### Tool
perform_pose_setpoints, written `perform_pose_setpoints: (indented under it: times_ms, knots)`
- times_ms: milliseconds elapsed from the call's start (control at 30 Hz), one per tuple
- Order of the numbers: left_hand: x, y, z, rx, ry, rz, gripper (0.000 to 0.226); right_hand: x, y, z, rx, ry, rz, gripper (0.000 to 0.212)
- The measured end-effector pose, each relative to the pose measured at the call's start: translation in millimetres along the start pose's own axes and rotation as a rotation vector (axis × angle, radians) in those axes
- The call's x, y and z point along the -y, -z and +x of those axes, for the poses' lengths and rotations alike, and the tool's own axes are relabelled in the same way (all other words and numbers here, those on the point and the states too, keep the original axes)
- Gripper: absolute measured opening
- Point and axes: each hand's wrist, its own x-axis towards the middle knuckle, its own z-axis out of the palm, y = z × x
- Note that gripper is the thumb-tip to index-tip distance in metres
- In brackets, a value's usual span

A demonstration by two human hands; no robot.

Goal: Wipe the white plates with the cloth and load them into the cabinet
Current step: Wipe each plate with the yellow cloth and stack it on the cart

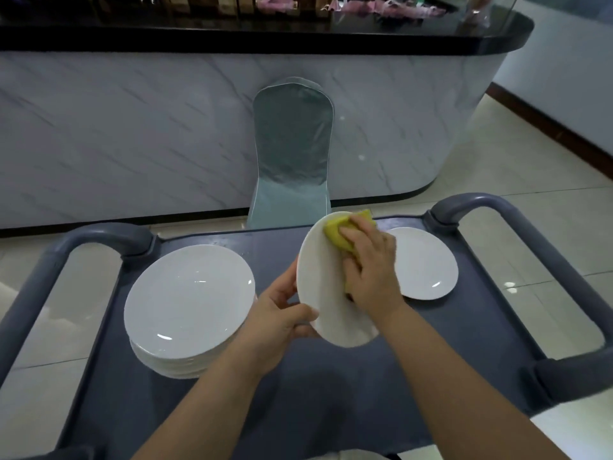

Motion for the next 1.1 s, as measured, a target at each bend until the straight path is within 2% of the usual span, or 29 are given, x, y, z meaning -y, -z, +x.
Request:
perform_pose_setpoints:
  times_ms: [100,167,200,267,333,400,467,500,567,633,667,733,833,900,967,1033,1100]
  knots:
    - [-6,1,1,-0.010,-0.023,0.002,0.076,11,-5,-40,0.062,0.247,0.071,0.040]
    - [-9,6,0,-0.066,-0.053,0.090,0.074,-5,-2,-73,0.091,0.303,0.077,0.036]
    - [-10,8,0,-0.106,-0.070,0.150,0.072,-17,1,-84,0.078,0.273,0.059,0.035]
    - [-13,11,-1,-0.182,-0.134,0.245,0.065,-38,13,-87,0.012,0.079,0.033,0.040]
    - [-20,12,2,-0.225,-0.219,0.342,0.045,-47,29,-70,-0.089,-0.084,0.058,0.046]
    - [-25,9,8,-0.324,-0.270,0.520,0.028,-38,48,-41,-0.183,-0.126,0.140,0.042]
    - [-26,0,16,-0.424,-0.288,0.789,0.020,-17,60,-7,-0.230,-0.118,0.226,0.038]
    - [-26,-6,19,-0.430,-0.291,0.924,0.017,-3,63,7,-0.189,-0.113,0.269,0.037]
    - [-23,-19,22,-0.396,-0.329,1.093,0.015,21,64,26,0.081,-0.080,0.291,0.045]
    - [-26,-21,24,-0.401,-0.386,1.103,0.015,28,62,30,0.407,0.009,0.116,0.067]
    - [-29,-19,24,-0.424,-0.404,1.087,0.014,26,62,31,0.508,0.047,0.025,0.078]
    - [-35,-14,21,-0.453,-0.435,1.110,0.015,20,63,32,0.582,0.052,-0.012,0.088]
    - [-43,-5,14,-0.480,-0.461,1.111,0.012,4,60,22,0.450,0.032,-0.040,0.082]
    - [-48,2,11,-0.533,-0.488,1.058,0.012,-10,59,8,0.311,-0.100,0.001,0.073]
    - [-49,0,11,-0.547,-0.530,1.053,0.016,-13,56,-1,0.265,-0.231,0.122,0.064]
    - [-50,-12,12,-0.489,-0.575,1.160,0.016,0,47,1,0.255,-0.172,0.135,0.057]
    - [-47,-21,14,-0.401,-0.654,1.305,0.013,17,40,7,0.233,-0.038,0.086,0.053]
